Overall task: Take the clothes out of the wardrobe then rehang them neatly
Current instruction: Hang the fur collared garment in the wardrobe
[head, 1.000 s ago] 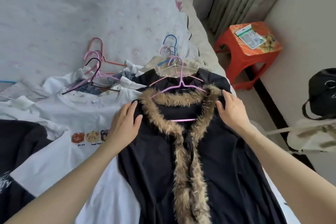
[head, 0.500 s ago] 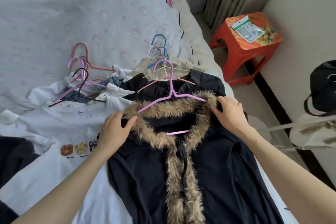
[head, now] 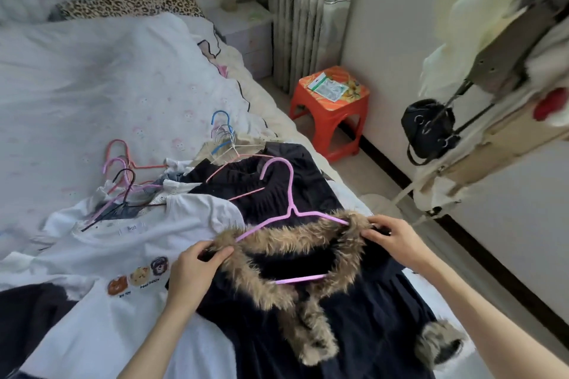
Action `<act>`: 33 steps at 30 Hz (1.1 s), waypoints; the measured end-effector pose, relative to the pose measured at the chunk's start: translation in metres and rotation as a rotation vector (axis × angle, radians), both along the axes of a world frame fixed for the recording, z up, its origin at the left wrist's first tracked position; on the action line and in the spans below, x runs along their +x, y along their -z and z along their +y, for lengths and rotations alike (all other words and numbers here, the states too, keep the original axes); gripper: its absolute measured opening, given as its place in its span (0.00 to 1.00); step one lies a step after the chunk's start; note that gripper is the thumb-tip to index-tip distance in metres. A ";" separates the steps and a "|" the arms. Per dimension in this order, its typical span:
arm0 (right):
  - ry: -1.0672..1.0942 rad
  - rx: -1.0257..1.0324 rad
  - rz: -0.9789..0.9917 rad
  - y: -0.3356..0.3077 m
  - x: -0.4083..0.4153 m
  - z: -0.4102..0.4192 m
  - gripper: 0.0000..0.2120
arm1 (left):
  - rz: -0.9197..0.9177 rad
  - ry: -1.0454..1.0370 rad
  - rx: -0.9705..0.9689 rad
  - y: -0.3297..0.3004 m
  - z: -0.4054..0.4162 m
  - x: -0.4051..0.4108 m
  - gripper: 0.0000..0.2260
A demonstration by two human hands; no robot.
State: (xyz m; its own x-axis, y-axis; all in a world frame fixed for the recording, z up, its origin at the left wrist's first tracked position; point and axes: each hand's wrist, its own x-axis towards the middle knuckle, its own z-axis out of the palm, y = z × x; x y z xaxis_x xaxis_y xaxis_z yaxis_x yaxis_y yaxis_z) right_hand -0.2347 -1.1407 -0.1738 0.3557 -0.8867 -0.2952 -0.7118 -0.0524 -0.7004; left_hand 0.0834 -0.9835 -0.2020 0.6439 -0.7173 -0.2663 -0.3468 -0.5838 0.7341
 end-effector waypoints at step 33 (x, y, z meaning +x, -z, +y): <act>1.536 -0.275 0.167 -0.138 -0.416 0.677 0.09 | 0.221 1.579 -0.250 -0.131 0.211 -0.588 0.05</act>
State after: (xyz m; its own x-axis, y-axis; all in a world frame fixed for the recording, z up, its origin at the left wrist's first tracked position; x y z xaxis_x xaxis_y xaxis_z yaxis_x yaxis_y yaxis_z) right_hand -0.6504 -0.4636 -0.0358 -0.9218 -0.3874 -0.0118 -0.2679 0.6590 -0.7028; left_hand -0.5051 -0.7727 -0.0714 -0.7756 -0.6305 -0.0297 -0.3349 0.3712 0.8661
